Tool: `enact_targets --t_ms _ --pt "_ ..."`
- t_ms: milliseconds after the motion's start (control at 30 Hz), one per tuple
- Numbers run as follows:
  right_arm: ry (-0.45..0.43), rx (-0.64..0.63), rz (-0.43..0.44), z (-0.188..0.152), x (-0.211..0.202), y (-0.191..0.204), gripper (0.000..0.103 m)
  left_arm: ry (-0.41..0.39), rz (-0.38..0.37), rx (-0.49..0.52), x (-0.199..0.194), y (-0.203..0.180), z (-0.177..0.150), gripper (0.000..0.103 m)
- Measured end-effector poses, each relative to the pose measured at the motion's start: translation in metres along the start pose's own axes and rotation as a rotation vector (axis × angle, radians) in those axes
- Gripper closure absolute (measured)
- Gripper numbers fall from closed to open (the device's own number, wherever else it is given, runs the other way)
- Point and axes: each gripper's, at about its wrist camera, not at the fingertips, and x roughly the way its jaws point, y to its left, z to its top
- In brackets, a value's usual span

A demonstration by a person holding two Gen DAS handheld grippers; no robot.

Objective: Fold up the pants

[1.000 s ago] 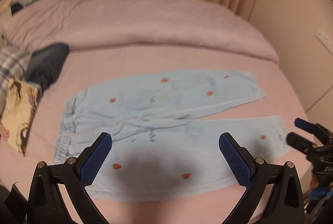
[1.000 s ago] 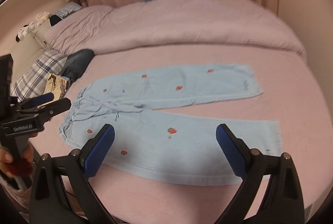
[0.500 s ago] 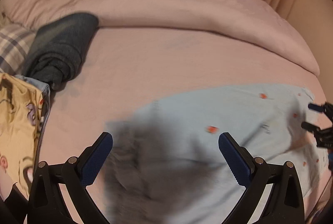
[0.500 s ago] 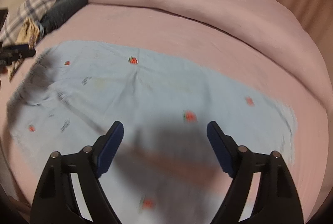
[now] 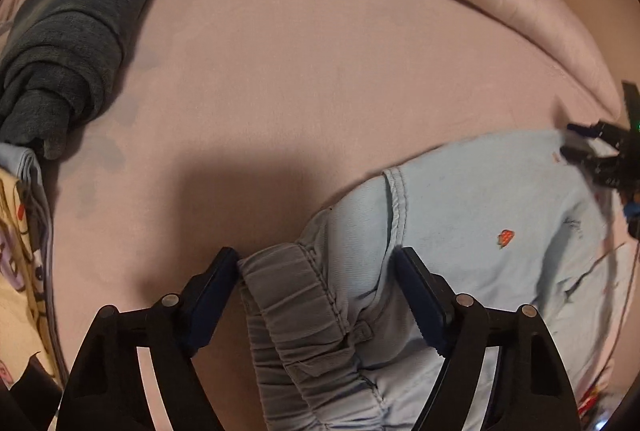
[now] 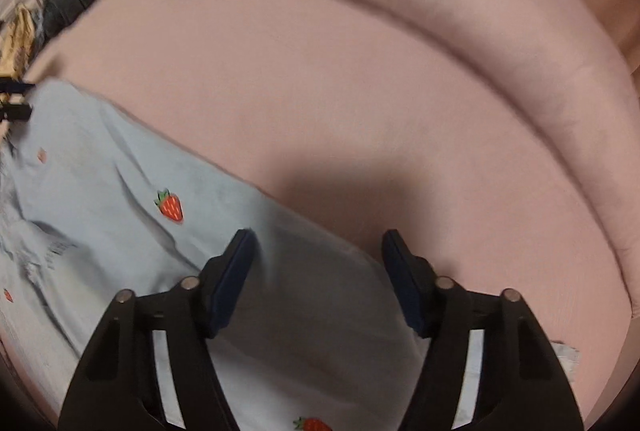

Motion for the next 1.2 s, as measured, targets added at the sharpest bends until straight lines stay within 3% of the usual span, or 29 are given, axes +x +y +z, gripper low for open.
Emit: enact_targets --t_ms 33,100,167,267,333,433,500,567,633,667,767,867,933,1000,1033,1100,1133,1200 --pt "-0.009 0.0 0.003 0.0 0.0 0.0 0.039 -0.008 0.01 0.009 -0.002 -0.004 -0.002 0.027" --pt "-0.015 0.021 0.03 0.0 -0.004 -0.004 0.051 -0.025 0.019 0.021 -0.006 -0.01 -0.006 0.032" --pt "-0.025 -0.019 0.016 -0.003 -0.011 0.002 0.084 -0.042 0.01 0.023 -0.01 -0.014 -0.01 0.042" --pt "-0.02 -0.108 -0.054 -0.01 -0.019 0.016 0.095 -0.076 0.034 0.031 -0.02 -0.024 -0.019 0.049" --pt "-0.032 -0.119 -0.089 -0.013 -0.025 0.018 0.097 -0.089 0.046 0.025 -0.027 -0.015 -0.02 0.051" --pt "-0.096 -0.083 -0.122 -0.008 -0.045 0.014 0.097 -0.161 0.029 0.006 -0.05 -0.012 -0.028 0.053" --pt "-0.142 -0.073 -0.143 -0.009 -0.061 0.012 0.097 -0.192 0.055 0.027 -0.052 -0.011 -0.031 0.046" --pt "-0.113 -0.074 -0.163 -0.003 -0.049 0.014 0.098 -0.103 0.193 0.002 -0.026 -0.011 -0.029 0.045" --pt "-0.029 -0.096 -0.251 -0.001 -0.023 0.014 0.094 -0.058 0.225 -0.038 -0.011 -0.01 -0.028 0.041" --pt "0.014 -0.089 -0.276 0.0 -0.007 0.015 0.091 -0.063 0.219 -0.056 -0.014 -0.01 -0.028 0.041" --pt "0.0 -0.124 -0.326 0.011 -0.009 0.022 0.082 -0.13 0.173 -0.068 -0.041 -0.01 -0.031 0.041" --pt "-0.018 -0.107 -0.245 0.017 -0.028 0.01 0.073 -0.227 0.101 -0.019 -0.067 -0.026 -0.035 0.03" --pt "-0.081 -0.084 -0.201 0.01 -0.048 -0.001 0.065 -0.236 0.036 0.004 -0.065 -0.04 -0.029 0.028" --pt "-0.117 -0.044 -0.139 0.007 -0.047 -0.002 0.064 -0.219 0.007 0.05 -0.043 -0.062 -0.017 0.028" --pt "-0.128 -0.036 -0.116 0.009 -0.043 0.0 0.066 -0.212 0.024 0.067 -0.033 -0.071 -0.007 0.028" --pt "-0.102 -0.044 -0.127 0.011 -0.025 0.007 0.066 -0.194 0.126 0.124 0.0 -0.102 0.007 0.028" --pt "-0.063 -0.046 -0.159 0.012 -0.009 0.009 0.064 -0.191 0.221 0.159 0.021 -0.115 0.011 0.022" --pt "-0.109 -0.031 -0.173 0.023 -0.011 0.004 0.062 -0.242 0.24 0.122 0.02 -0.116 0.016 0.02"
